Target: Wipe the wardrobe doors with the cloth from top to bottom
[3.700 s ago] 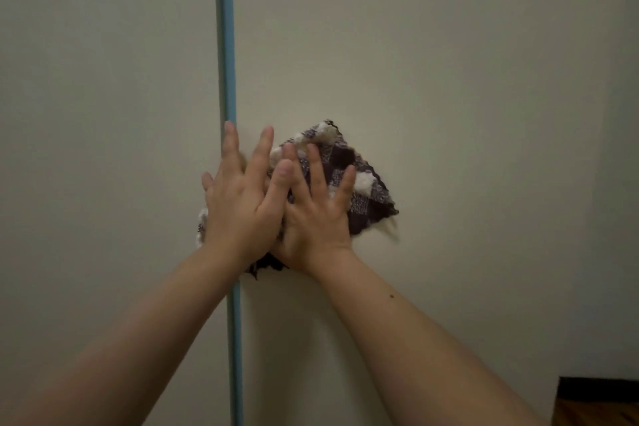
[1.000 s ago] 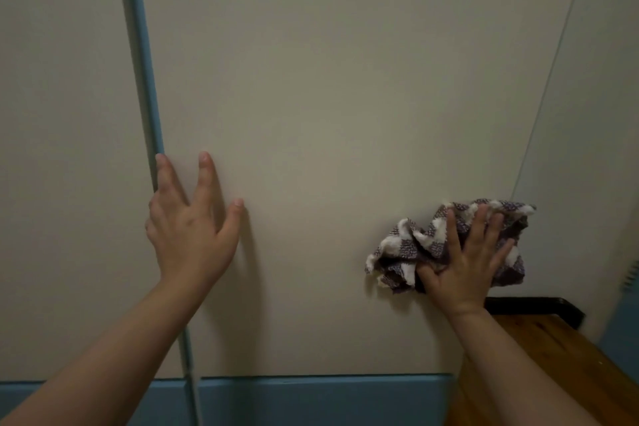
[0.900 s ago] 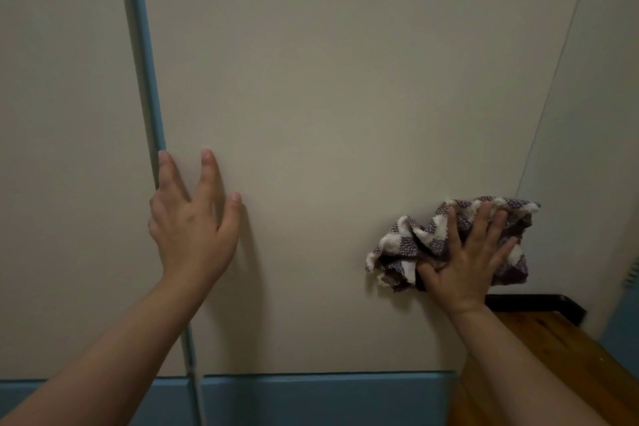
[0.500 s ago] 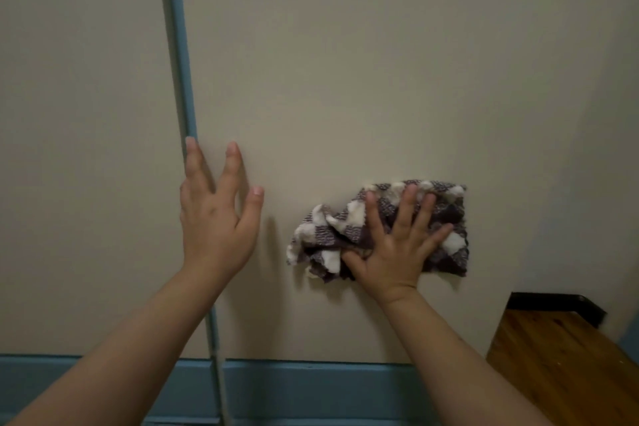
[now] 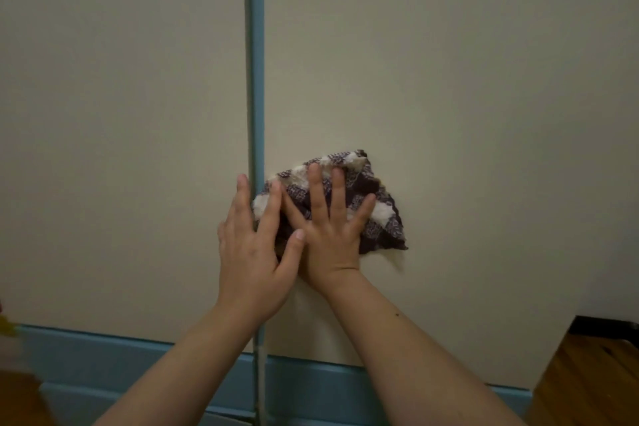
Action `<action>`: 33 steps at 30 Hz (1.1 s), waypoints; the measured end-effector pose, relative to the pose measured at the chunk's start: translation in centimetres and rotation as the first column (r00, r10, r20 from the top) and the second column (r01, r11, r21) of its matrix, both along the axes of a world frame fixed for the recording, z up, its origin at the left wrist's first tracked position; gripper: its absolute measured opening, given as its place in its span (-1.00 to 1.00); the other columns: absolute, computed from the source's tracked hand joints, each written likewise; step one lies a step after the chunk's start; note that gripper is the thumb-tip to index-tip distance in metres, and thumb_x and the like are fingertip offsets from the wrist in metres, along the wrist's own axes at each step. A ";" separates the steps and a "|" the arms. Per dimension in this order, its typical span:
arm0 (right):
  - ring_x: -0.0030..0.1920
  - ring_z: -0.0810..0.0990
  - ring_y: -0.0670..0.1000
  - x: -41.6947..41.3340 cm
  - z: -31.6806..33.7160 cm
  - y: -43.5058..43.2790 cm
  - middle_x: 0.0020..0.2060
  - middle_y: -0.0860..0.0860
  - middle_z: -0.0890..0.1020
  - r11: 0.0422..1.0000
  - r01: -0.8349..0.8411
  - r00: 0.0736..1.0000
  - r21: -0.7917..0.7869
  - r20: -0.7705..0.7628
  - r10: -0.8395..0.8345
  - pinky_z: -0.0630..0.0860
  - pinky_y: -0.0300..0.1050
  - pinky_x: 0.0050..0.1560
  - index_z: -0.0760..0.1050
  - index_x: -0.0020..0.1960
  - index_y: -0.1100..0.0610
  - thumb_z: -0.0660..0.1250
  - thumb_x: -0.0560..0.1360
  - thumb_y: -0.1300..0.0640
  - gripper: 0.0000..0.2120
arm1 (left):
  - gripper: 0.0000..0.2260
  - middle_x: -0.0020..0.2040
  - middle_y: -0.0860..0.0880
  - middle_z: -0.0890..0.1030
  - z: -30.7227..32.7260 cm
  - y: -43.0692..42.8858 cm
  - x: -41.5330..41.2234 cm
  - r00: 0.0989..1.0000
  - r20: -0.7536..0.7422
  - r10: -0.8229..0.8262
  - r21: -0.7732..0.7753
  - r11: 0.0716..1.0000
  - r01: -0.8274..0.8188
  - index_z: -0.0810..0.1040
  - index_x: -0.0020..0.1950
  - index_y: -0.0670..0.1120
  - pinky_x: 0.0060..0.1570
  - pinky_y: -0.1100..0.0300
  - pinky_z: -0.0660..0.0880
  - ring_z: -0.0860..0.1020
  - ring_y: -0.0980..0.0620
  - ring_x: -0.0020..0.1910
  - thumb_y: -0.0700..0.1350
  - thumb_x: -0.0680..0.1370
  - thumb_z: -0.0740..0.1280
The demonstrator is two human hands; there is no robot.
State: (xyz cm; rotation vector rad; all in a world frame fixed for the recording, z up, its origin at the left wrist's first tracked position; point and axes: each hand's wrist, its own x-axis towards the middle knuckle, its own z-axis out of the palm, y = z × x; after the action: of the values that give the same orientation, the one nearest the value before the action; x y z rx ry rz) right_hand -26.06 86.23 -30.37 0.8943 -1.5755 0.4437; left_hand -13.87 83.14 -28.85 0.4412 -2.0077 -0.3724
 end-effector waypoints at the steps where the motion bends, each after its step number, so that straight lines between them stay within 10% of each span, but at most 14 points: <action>1: 0.50 -0.18 0.19 0.2 0.1 -0.6 0.51 0.13 -0.23 1.000 0.005 1.000 -0.027 -0.013 -0.005 -0.08 0.45 0.30 0.07 0.48 -0.18 -0.03 0.59 -0.21 -0.53 | -0.39 0.51 -0.17 -0.05 -0.2 0.1 0.0 0.999 0.010 0.031 0.002 1.000 -0.031 0.06 0.49 0.01 0.35 -0.22 0.11 0.06 -0.18 0.47 0.18 0.48 0.07; 21: 0.49 -0.25 0.12 0.8 -1.8 -1.2 0.51 0.02 -0.20 0.996 -0.052 0.998 0.072 -0.030 0.054 -0.18 0.34 0.35 -0.05 0.51 -0.11 -0.26 0.64 -0.07 -0.56 | -0.46 0.51 -0.17 0.04 -3.5 -0.9 -2.1 0.977 -0.152 0.150 -0.055 0.986 -0.160 0.21 0.45 0.02 0.30 -0.37 -0.04 -0.01 -0.16 0.47 0.15 0.50 0.11; 33: 0.52 -0.13 0.11 -3.6 -7.5 5.7 0.53 0.02 -0.15 0.998 0.015 0.998 0.069 -0.057 -0.011 -0.21 0.33 0.38 0.01 0.51 -0.13 0.15 0.44 -0.22 -0.31 | -0.38 0.50 -0.24 0.07 -5.7 0.8 -2.5 0.994 -0.050 0.093 -0.060 0.994 -0.096 0.20 0.48 -0.06 0.31 -0.11 0.13 0.13 -0.19 0.45 0.22 0.50 0.07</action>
State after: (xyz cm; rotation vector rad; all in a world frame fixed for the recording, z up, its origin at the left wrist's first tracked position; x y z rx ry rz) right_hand -29.63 91.96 -37.85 0.9411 -1.5522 0.3533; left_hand -16.36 83.99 -34.51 0.4817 -1.9391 -0.2583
